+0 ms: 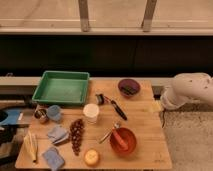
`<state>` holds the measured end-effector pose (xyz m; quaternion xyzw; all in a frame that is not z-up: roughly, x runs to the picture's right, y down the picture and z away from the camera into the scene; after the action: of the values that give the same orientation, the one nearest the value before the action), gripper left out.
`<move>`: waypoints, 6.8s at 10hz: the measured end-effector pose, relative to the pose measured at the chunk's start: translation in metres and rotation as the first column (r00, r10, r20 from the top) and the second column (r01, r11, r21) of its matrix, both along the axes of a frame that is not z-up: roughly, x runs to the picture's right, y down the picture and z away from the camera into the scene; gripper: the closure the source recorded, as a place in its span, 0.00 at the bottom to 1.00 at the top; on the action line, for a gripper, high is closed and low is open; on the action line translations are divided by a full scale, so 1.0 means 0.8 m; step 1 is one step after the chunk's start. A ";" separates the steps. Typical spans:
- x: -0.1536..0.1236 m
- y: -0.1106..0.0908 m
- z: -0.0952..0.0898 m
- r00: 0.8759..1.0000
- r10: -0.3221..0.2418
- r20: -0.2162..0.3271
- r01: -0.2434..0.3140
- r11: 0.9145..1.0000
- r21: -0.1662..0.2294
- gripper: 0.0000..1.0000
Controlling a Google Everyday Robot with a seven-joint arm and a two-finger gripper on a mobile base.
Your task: Stack cups into tray
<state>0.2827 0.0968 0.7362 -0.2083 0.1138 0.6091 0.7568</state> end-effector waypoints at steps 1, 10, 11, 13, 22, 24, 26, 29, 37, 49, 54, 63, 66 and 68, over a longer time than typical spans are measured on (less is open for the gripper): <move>-0.029 -0.014 0.007 1.000 -0.026 0.015 0.026 1.000 0.007 0.24; -0.313 -0.046 -0.037 0.915 -0.302 0.268 0.282 0.953 0.109 0.24; -0.311 -0.047 -0.037 0.915 -0.303 0.265 0.283 0.953 0.111 0.24; -0.312 -0.047 -0.037 0.915 -0.305 0.265 0.285 0.952 0.111 0.24; -0.364 -0.064 -0.040 0.846 -0.374 0.379 0.328 0.927 0.183 0.24; -0.422 -0.074 -0.041 0.798 -0.434 0.419 0.374 0.901 0.220 0.24; -0.498 -0.075 -0.048 0.718 -0.513 0.470 0.438 0.858 0.268 0.24; -0.568 -0.054 -0.075 0.615 -0.595 0.517 0.502 0.801 0.325 0.24; -0.597 -0.041 -0.047 0.604 -0.581 0.545 0.495 0.810 0.315 0.24; -0.703 0.007 0.001 0.461 -0.557 0.691 0.529 0.798 0.290 0.24; -0.750 0.023 0.004 0.380 -0.570 0.729 0.558 0.769 0.311 0.24; -0.835 0.059 -0.012 0.203 -0.581 0.788 0.604 0.708 0.366 0.24; -0.827 0.074 -0.002 0.220 -0.550 0.806 0.609 0.723 0.327 0.24; -0.820 0.084 0.006 0.236 -0.525 0.818 0.610 0.735 0.296 0.24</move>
<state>-0.3732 0.1639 0.7412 -0.4600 -0.1890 0.0955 0.8623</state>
